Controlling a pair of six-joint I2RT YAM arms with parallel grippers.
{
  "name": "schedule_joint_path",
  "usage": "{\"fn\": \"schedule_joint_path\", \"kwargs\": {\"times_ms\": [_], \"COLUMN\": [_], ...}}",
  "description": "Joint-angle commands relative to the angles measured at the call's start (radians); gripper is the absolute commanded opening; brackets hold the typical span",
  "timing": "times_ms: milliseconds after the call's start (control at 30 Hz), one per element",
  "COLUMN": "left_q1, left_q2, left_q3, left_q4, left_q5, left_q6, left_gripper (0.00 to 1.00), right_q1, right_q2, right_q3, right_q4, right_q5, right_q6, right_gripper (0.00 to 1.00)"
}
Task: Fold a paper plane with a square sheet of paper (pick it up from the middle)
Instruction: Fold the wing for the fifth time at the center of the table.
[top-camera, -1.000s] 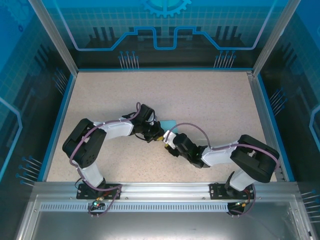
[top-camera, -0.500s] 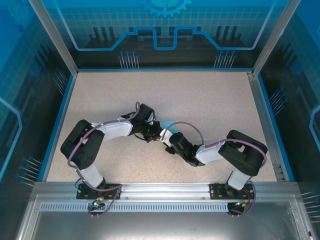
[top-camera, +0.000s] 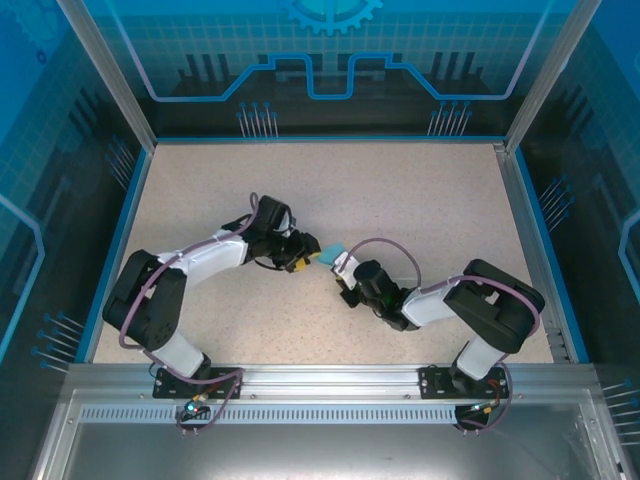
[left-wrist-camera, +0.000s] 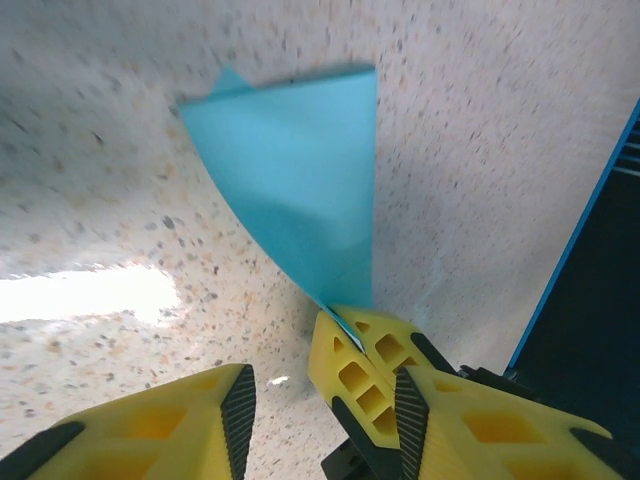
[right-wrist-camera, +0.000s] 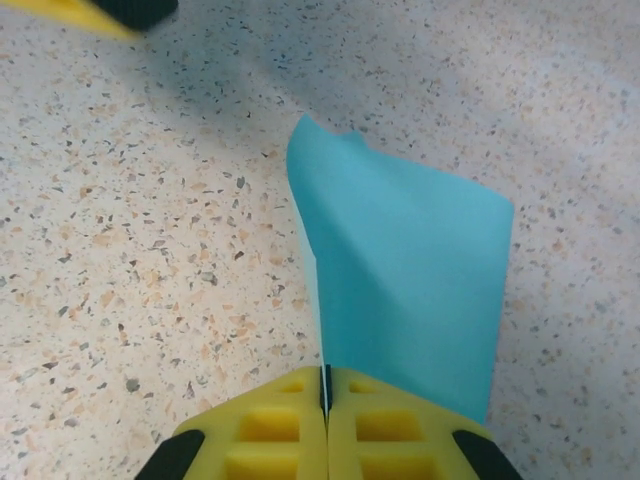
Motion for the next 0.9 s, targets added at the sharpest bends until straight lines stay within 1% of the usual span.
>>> {"fn": "schedule_joint_path", "kwargs": {"times_ms": [0,167,300,400,533,667,867], "left_q1": [0.032,0.039,0.037,0.030,0.012,-0.011,-0.044], "left_q2": [-0.049,-0.075,-0.071,-0.068,-0.067,-0.055,-0.027], "left_q3": [-0.037,-0.072,-0.113,-0.139,-0.160,-0.185,-0.208], "left_q4": [-0.029,-0.017,0.051,0.098,0.139,0.185,0.253], "left_q5": [-0.022,-0.046,-0.018,0.002,0.000,-0.001,0.008], "left_q6": [0.018,0.032,0.029,0.033,0.039,0.032,0.020], "left_gripper": [0.46,0.48,0.49,0.49,0.50,0.50,0.50], "right_q1": [-0.042,-0.112,-0.155,-0.172,-0.181,-0.190,-0.203], "right_q2": [-0.026,-0.041,-0.049,-0.048,-0.031,0.006,0.022], "right_q3": [-0.012,-0.018,-0.012,-0.001,0.025,0.016,0.043], "right_q4": [0.045,0.064,0.057,0.039,-0.006,0.058,0.049], "right_q5": [-0.126,-0.247,-0.327,-0.360,-0.400,-0.440,-0.494], "right_q6": [0.115,0.263,0.384,0.452,0.512,0.558,0.632], "right_gripper": [0.01,0.00,0.00,0.00,0.00,0.00,0.00]}}
